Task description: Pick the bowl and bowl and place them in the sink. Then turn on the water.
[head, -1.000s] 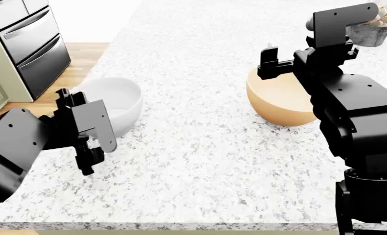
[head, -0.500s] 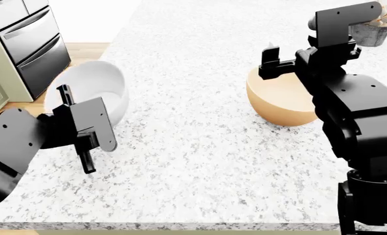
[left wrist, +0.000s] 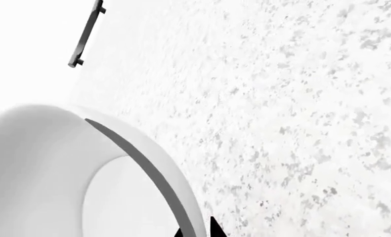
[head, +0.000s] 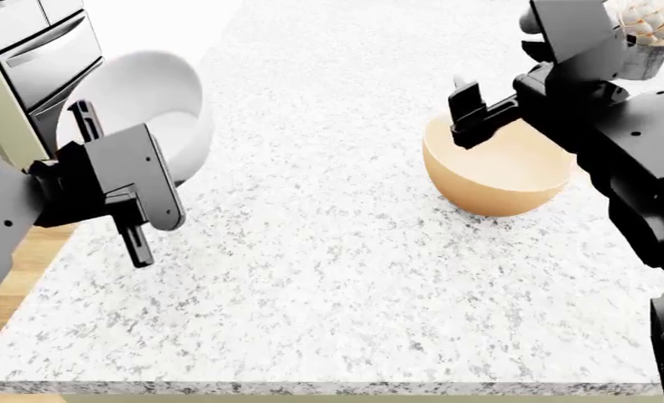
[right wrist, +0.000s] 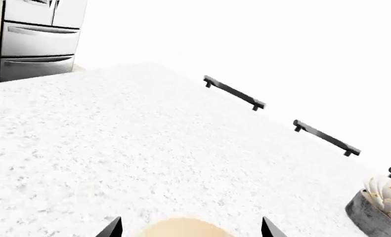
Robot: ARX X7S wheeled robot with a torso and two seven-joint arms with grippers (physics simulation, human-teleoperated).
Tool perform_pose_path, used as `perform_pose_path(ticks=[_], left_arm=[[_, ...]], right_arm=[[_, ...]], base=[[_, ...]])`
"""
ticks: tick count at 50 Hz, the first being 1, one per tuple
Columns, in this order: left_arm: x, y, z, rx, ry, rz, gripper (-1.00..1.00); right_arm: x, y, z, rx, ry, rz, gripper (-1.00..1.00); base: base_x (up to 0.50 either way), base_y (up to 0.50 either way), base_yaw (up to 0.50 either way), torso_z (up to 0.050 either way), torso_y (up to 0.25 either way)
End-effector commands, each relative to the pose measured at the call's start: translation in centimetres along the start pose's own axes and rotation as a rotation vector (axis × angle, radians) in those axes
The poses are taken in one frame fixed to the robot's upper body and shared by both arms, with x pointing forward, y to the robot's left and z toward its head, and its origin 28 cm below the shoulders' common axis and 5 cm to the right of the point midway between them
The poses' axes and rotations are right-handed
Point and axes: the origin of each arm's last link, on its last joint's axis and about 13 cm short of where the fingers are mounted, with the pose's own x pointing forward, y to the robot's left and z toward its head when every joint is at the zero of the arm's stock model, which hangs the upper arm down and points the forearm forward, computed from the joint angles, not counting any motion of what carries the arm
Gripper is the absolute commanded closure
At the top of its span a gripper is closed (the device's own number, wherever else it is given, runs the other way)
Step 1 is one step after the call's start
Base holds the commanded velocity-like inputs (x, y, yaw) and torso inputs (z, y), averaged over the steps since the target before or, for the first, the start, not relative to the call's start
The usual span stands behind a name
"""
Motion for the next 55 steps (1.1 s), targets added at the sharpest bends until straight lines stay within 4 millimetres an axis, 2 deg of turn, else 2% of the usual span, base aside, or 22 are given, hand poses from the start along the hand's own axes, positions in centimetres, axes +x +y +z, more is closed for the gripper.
perform_pose_path(ticks=[1, 10, 17, 29, 34, 55], left_arm=[[-0.6, 0.6, 0.8, 0.021, -0.054, 0.055, 1.00], [-0.3, 0.5, 0.9, 0.023, -0.058, 0.056, 1.00], [-0.3, 0.4, 0.8, 0.025, -0.057, 0.055, 1.00], [-0.4, 0.0, 0.9, 0.027, -0.058, 0.048, 1.00], [-0.4, 0.0, 0.9, 0.028, -0.056, 0.048, 1.00], [-0.2, 0.1, 0.7, 0.023, -0.060, 0.040, 1.00]], right_arm=[[-4.2, -1.2, 2.2, -0.215, 0.170, 0.171, -1.00], [-6.6, -1.3, 2.9, -0.316, 0.334, 0.348, -1.00], [-7.2, -1.0, 2.8, -0.366, 0.439, 0.421, -1.00], [-8.4, -1.0, 3.2, -0.395, 0.495, 0.467, -1.00], [-7.8, -0.9, 2.9, -0.395, 0.507, 0.461, -1.00], [-2.7, -0.4, 2.3, -0.434, 0.562, 0.410, -1.00]], base=[[0.00, 0.00, 0.00, 0.000, 0.000], [0.00, 0.00, 0.00, 0.000, 0.001], [0.00, 0.00, 0.00, 0.000, 0.000], [0.00, 0.00, 0.00, 0.000, 0.001], [0.00, 0.00, 0.00, 0.000, 0.000], [0.00, 0.00, 0.00, 0.000, 0.001]])
